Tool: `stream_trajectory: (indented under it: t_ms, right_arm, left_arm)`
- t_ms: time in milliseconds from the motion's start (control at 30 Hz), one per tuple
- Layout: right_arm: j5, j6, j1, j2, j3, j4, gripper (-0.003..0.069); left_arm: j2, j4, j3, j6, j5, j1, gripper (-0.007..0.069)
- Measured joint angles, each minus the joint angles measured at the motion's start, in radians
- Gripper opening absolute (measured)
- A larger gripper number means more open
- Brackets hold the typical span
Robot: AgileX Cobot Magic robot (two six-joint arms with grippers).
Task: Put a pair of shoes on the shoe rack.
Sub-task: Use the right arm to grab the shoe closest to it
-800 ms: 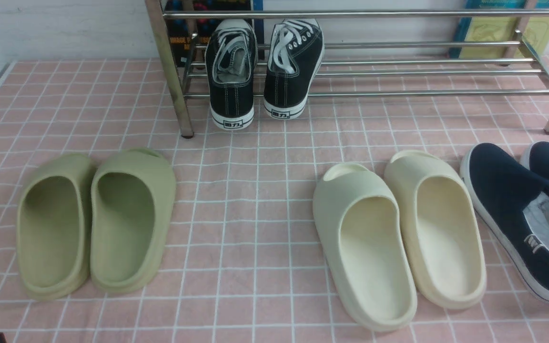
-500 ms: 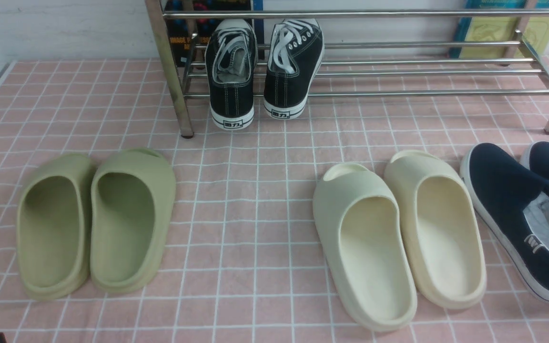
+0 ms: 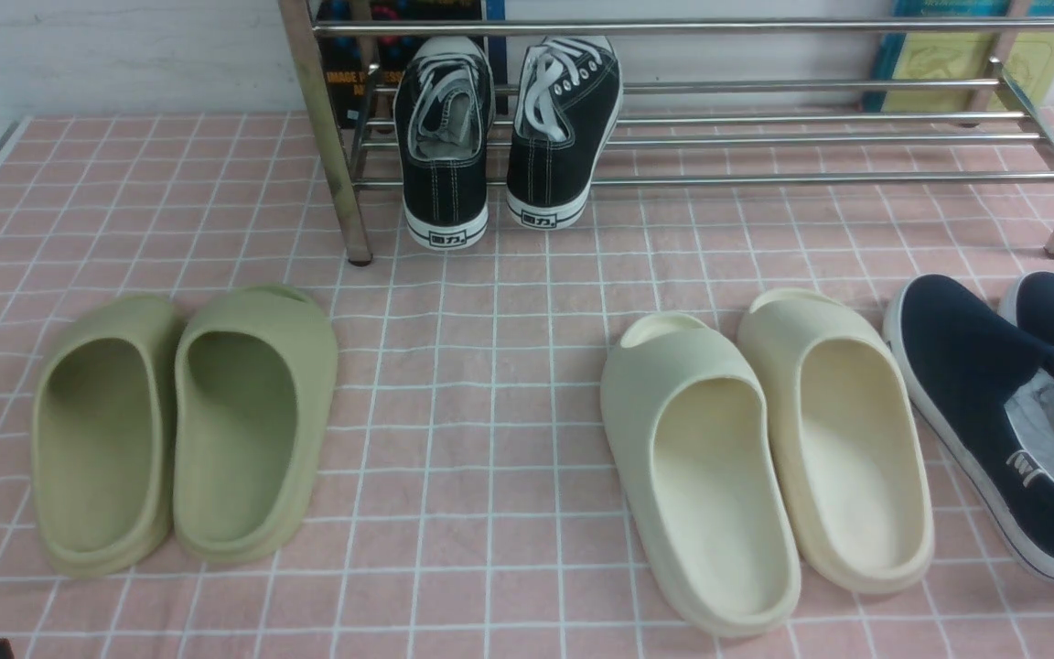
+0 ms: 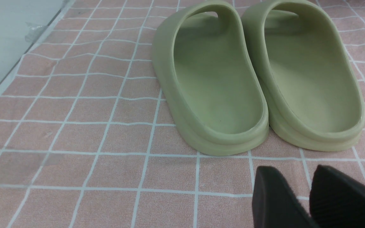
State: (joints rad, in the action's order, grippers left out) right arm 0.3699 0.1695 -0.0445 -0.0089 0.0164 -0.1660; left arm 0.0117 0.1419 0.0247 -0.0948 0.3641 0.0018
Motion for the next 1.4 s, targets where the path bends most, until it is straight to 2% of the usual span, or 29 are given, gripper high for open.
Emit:
stream_trajectory:
  t_ms: [467,667,800,900,1000,1033,1067,1100,1200,1400]
  right_arm:
    - [0.001,0.001,0.000,0.000,0.000,-0.044,0.0240]
    - [-0.001,0.002,0.000,0.000,0.000,0.086,0.0240]
    - [-0.005,0.003,0.000,0.000,0.000,0.206,0.0240]
    - [-0.005,0.010,0.000,0.000,0.000,0.369,0.0240]
    - [0.001,0.069,0.000,0.000,0.003,0.637,0.0240]
    - [0.002,0.073,0.000,0.000,0.003,0.656,0.0240]
    - [0.008,0.106,0.000,0.000,0.007,0.801,0.0240]
    - [0.011,0.114,0.000,0.000,0.008,0.878,0.0240]
    - [0.000,0.099,0.000,0.000,0.008,0.982,0.0240]
    - [-0.048,-0.062,0.000,0.000,0.008,0.996,0.0240]
  left_arm:
    - [0.000,0.000,0.000,0.000,0.000,0.000,0.0223]
    - [0.000,0.000,0.000,0.000,0.000,0.000,0.0230]
    - [0.000,0.000,0.000,0.000,0.000,0.000,0.0233]
    - [0.000,0.000,0.000,0.000,0.000,0.000,0.0235]
    - [0.000,0.000,0.000,0.000,0.000,0.000,0.0237]
    - [0.000,0.000,0.000,0.000,0.000,0.000,0.0237]
    - [0.000,0.000,0.000,0.000,0.000,0.000,0.0237]
    - [0.000,0.000,0.000,0.000,0.000,0.000,0.0237]
    - [0.000,0.000,0.000,0.000,0.000,0.000,0.0237]
    - [0.000,0.000,0.000,0.000,0.000,0.000,0.0237]
